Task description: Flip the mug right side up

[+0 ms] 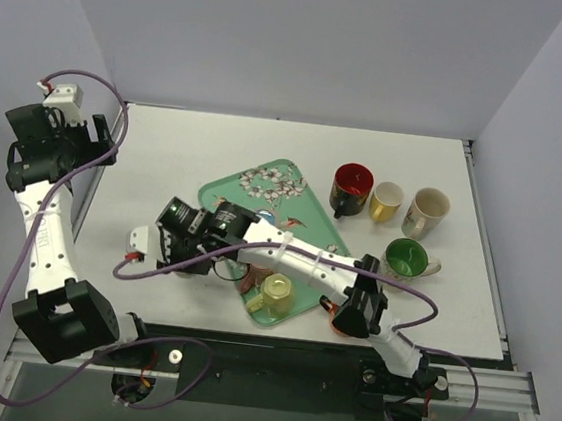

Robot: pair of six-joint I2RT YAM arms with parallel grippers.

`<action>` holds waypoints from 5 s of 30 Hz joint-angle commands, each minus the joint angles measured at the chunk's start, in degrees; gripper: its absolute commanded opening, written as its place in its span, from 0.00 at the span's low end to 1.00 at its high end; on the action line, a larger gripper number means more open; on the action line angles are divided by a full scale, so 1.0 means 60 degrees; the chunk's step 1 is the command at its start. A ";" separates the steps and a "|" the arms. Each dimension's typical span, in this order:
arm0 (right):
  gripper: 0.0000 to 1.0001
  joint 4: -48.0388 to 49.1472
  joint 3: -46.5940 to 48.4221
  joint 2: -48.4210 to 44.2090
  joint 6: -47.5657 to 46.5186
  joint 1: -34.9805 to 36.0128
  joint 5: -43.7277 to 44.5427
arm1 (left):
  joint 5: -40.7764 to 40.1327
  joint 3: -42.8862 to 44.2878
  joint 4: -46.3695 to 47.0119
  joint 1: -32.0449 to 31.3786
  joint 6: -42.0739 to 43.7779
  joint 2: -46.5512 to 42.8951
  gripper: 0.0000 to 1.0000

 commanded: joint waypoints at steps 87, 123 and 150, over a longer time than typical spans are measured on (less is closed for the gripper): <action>0.47 0.0405 -0.3285 0.0247 0.8834 -0.3450 0.3517 | 0.0415 -0.1105 0.0423 -0.1176 0.1181 -0.0386 0.94; 0.00 0.8034 -0.7210 -0.4762 0.8030 -0.4287 0.6504 | 0.4821 -0.1863 0.3613 -0.3154 -0.8283 0.0507 0.91; 0.00 1.1889 -0.7197 -0.4822 0.5817 -0.2499 0.9669 | 0.4238 -0.4050 0.8465 -0.5512 -1.5620 0.0990 0.87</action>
